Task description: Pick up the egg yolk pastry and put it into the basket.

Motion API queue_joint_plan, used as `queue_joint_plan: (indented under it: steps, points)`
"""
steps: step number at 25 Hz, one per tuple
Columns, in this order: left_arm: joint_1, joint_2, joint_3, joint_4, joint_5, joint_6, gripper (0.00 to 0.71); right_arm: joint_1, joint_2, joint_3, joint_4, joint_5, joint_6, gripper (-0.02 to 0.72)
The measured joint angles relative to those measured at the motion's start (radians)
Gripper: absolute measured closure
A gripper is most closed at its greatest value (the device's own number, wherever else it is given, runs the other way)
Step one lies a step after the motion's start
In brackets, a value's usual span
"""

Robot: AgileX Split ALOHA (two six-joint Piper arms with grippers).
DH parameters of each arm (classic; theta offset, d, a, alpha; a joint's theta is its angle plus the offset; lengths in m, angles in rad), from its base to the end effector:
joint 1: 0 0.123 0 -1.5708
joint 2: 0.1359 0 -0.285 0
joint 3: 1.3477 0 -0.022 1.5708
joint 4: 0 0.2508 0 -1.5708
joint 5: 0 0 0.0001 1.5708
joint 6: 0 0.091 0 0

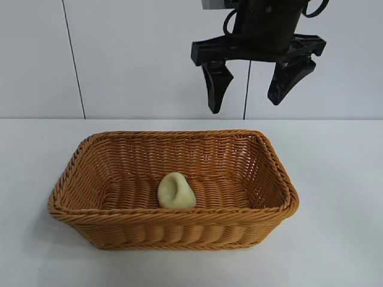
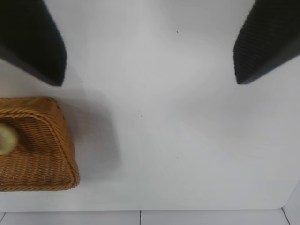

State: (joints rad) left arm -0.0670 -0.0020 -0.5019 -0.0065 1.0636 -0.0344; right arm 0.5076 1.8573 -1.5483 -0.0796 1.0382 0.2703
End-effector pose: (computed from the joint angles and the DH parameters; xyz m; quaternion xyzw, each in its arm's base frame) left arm -0.0055 -0.0002 0.2776 0.0140 0.8529 -0.0297 0.5211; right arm 0.3475 0.1861 0.2628 -0.1314 0.9785 0.0244 0.1571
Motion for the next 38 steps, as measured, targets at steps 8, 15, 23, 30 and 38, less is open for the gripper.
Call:
queue_joint_plan:
  steps: [8,15,23,30,38]
  points:
    - [0.0,0.0,0.0,0.0,0.0,0.0,0.018,-0.118,0.0,-0.012,-0.039,0.026,-0.014,0.047]
    - [0.0,0.0,0.0,0.0,0.0,0.0,0.018,-0.405,0.0,-0.012,-0.079,0.064,-0.08,0.047]
    - [0.0,0.0,0.0,0.0,0.0,0.0,0.018,-0.561,0.0,-0.012,-0.027,0.127,-0.148,0.047]
    - [0.0,0.0,0.0,0.0,0.0,0.0,0.018,-0.549,0.0,-0.012,0.107,0.157,-0.235,0.047]
    - [0.0,0.0,0.0,0.0,0.0,0.0,0.018,-0.523,0.0,-0.012,0.153,0.175,-0.281,0.049]
